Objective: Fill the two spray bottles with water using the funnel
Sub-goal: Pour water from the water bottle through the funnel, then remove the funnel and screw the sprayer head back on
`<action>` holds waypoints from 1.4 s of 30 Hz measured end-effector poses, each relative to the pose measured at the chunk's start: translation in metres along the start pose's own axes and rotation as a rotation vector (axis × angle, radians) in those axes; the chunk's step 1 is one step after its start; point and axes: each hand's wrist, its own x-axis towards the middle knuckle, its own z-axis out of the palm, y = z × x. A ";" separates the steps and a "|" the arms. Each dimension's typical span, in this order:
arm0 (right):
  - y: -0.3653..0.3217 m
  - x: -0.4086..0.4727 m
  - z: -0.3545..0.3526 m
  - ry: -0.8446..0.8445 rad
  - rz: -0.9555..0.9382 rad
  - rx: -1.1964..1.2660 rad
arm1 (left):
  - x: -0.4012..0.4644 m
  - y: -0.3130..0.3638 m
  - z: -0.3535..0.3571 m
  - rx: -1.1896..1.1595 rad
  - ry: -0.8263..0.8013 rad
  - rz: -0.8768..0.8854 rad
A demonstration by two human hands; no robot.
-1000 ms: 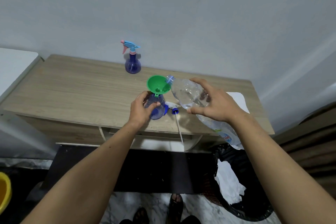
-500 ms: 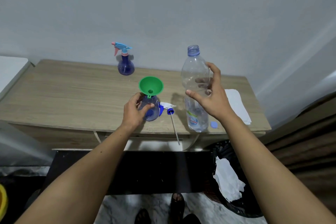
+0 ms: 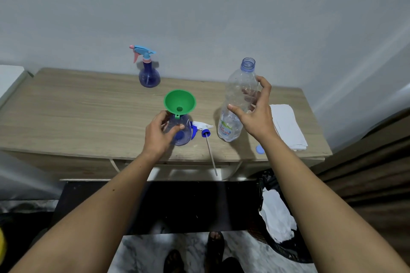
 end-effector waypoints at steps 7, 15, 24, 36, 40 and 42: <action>0.016 0.013 -0.002 0.038 0.053 0.091 | -0.001 0.001 0.000 -0.022 -0.005 -0.015; 0.018 0.011 -0.003 0.035 0.050 0.105 | -0.001 0.003 -0.001 -0.028 -0.003 -0.023; 0.023 0.010 -0.010 0.047 0.070 0.088 | -0.002 0.003 0.000 -0.026 0.010 -0.017; -0.004 -0.021 0.001 0.432 -0.127 -0.076 | -0.002 0.000 0.000 -0.032 0.007 -0.019; -0.017 -0.038 0.018 0.409 -0.206 -0.078 | -0.003 0.001 0.001 -0.049 0.004 -0.022; -0.021 -0.043 0.028 0.352 -0.225 -0.070 | -0.003 0.001 0.000 -0.053 0.000 -0.021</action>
